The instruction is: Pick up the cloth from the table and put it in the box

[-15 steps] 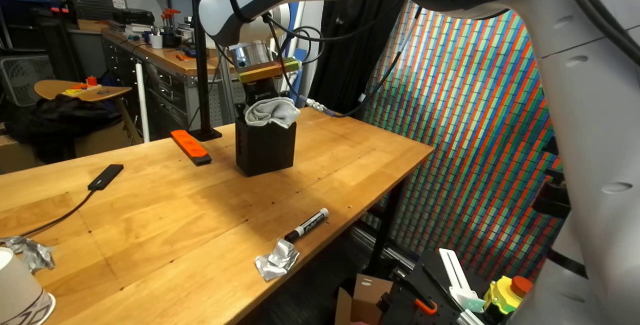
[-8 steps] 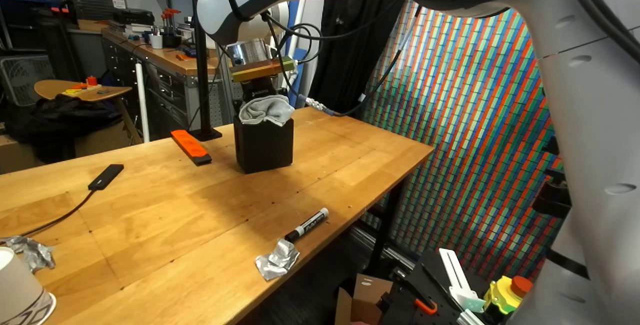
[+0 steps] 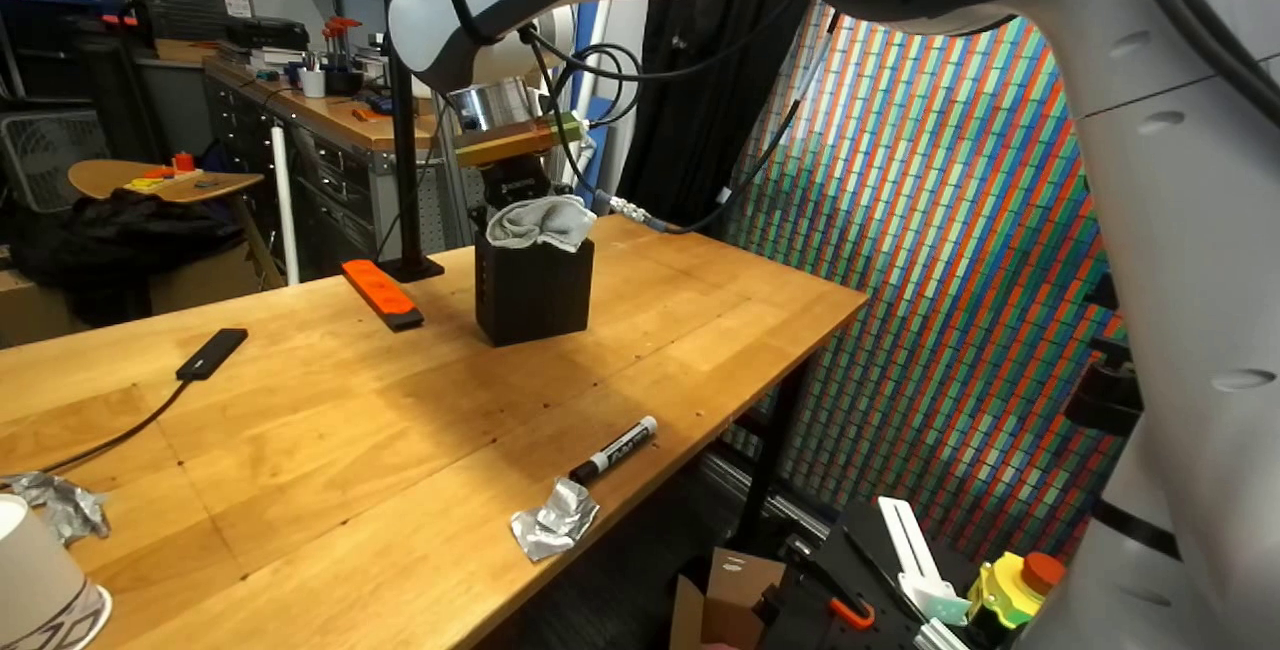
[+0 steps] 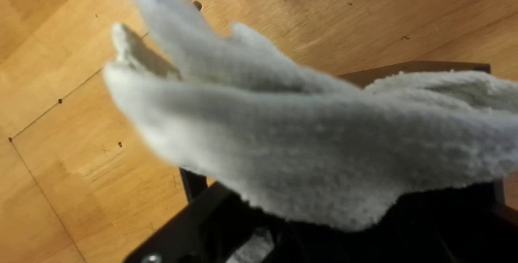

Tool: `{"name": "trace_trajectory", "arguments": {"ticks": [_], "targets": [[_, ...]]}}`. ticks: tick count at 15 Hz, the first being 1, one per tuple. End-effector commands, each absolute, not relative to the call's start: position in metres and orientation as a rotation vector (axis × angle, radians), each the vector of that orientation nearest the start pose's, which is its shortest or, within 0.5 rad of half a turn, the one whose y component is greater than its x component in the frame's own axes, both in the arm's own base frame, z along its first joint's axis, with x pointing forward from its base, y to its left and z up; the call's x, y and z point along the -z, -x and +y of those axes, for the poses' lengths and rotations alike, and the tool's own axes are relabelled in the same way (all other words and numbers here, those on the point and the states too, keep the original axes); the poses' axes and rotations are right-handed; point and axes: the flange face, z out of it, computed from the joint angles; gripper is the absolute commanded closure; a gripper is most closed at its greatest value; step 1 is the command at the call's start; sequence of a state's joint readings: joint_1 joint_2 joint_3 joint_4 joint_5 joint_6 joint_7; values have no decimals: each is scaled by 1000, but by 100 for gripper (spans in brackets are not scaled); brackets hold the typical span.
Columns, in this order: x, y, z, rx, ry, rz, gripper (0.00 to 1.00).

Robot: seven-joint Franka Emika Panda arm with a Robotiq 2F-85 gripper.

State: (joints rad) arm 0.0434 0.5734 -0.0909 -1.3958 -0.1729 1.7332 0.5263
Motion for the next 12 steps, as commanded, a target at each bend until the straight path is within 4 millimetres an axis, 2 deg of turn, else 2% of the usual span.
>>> {"name": "trace_trajectory", "arguments": {"ticks": [1, 3, 4, 8, 9, 10, 11, 12], "targets": [[-362, -690, -37, -283, 3298, 922, 94], [-366, -692, -37, -268, 3308, 921, 91], [-370, -693, -34, -229, 3323, 924, 93], [-391, -697, -37, -147, 3359, 921, 91], [-394, -698, -37, -136, 3359, 929, 84], [-395, -698, -34, -114, 3358, 945, 66], [-399, -700, -38, -122, 3354, 948, 53], [-400, -701, -39, -121, 3352, 954, 48]]}}
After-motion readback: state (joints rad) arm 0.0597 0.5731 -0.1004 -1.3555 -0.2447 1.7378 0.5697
